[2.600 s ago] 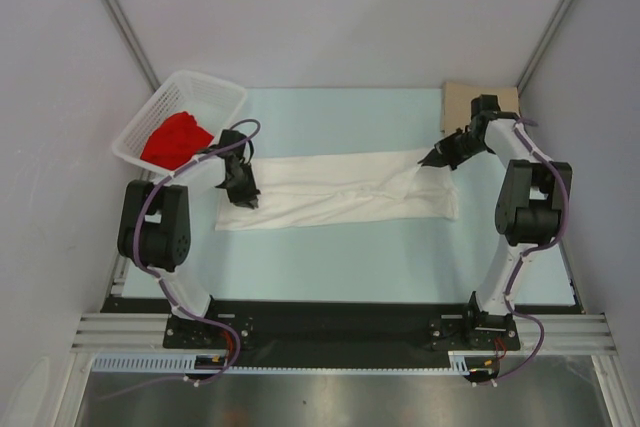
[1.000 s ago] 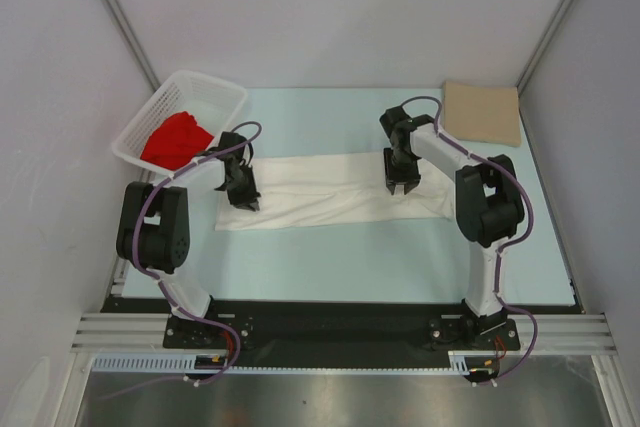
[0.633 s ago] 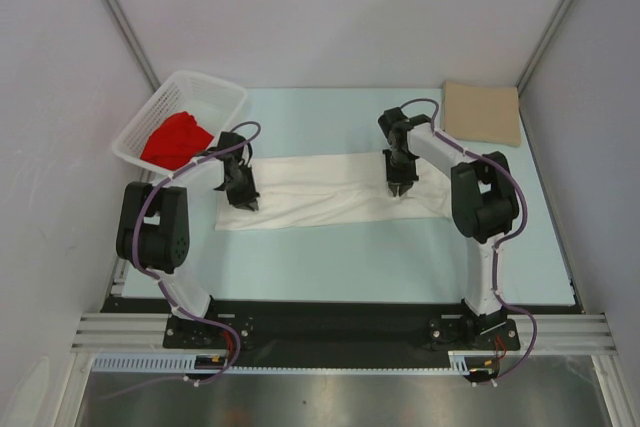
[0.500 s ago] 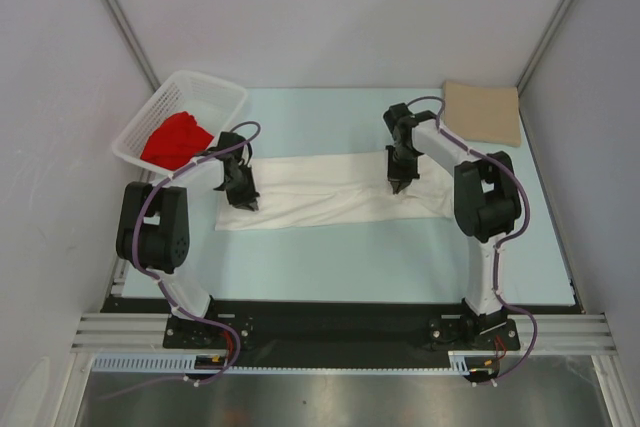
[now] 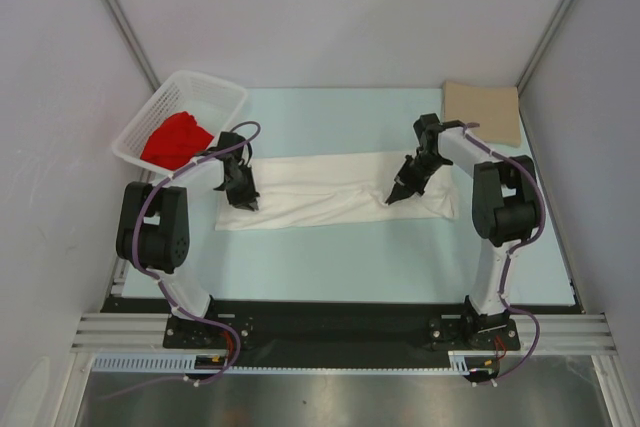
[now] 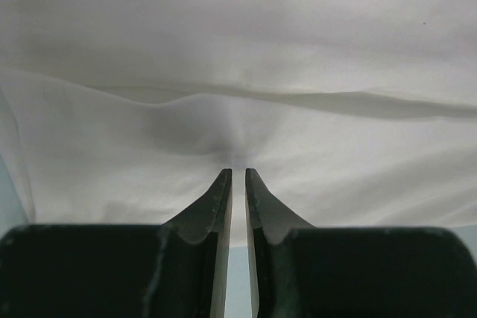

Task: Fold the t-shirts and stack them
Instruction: Fold the tshirt

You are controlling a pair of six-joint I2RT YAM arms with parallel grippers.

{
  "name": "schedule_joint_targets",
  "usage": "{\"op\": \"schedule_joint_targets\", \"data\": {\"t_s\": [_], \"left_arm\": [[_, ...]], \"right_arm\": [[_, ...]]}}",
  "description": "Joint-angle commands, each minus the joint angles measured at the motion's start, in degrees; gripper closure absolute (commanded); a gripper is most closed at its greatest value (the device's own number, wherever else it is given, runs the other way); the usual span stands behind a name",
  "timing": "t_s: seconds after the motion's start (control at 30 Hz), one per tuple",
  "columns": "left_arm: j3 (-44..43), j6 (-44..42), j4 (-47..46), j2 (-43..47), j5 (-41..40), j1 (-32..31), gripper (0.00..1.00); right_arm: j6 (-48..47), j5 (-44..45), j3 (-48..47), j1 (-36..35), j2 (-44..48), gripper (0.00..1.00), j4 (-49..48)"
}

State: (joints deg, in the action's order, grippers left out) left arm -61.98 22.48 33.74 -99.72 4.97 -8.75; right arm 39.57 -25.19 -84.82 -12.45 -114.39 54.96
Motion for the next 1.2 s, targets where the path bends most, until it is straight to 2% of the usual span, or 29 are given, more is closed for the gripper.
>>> {"op": "schedule_joint_targets", "data": {"t_s": [0.0,0.2,0.3,0.33,0.43,0.57,0.63,0.67,0.73,0.77,0.9,1.0,1.17], "left_arm": [[-0.6,0.5,-0.5,0.9,0.8,0.4,0.83],[-0.3,1.1,-0.6,1.2,0.8,0.4,0.83],[-0.3,0.9,-0.4,1.5,0.8,0.3,0.83],[-0.3,0.6,-0.5,1.9,1.0,0.3,0.83],[-0.9,-0.8,-0.3,3.4,0.0,-1.4,0.80],[-1.5,-2.0,-1.8,8.6,1.4,-6.4,0.55],[-2.6,-2.2,-4.4,9.8,3.1,-8.5,0.45],[-3.4,-2.4,-5.3,9.6,5.9,-10.6,0.43],[-6.2,-2.2,-10.2,7.7,11.3,-12.6,0.44],[-7.4,-0.6,-12.3,6.0,19.0,-14.3,0.49],[-12.8,7.2,-23.0,-6.4,29.2,-19.4,0.49],[-20.7,12.2,-25.0,-14.1,28.4,-23.3,0.49],[-25.8,20.8,-24.4,-21.0,25.9,-27.0,0.59]], "right_arm": [[7.1,-7.1,3.0,0.8,4.5,1.00,-3.6],[10.2,-7.8,5.4,1.3,5.3,1.00,-5.2],[7.2,-7.2,6.1,1.2,6.0,0.73,-3.2],[5.7,-5.8,5.5,1.4,7.8,0.60,-2.1],[-1.5,1.4,1.7,2.7,12.1,0.42,-0.3],[-7.6,8.6,-2.0,8.5,15.0,0.39,3.3],[-11.2,9.5,-1.9,12.0,14.8,0.44,2.6],[-12.2,10.2,-1.9,13.7,13.6,0.47,2.4],[-15.0,10.6,-0.9,16.1,12.4,0.56,0.7],[-15.9,10.3,-0.7,18.0,10.6,0.59,-0.9],[-19.1,10.3,-1.0,19.7,7.7,0.57,-4.4],[-19.2,9.0,-0.7,21.1,6.7,0.47,-6.4],[-18.5,3.1,-0.2,23.1,4.2,0.42,-8.7]]}}
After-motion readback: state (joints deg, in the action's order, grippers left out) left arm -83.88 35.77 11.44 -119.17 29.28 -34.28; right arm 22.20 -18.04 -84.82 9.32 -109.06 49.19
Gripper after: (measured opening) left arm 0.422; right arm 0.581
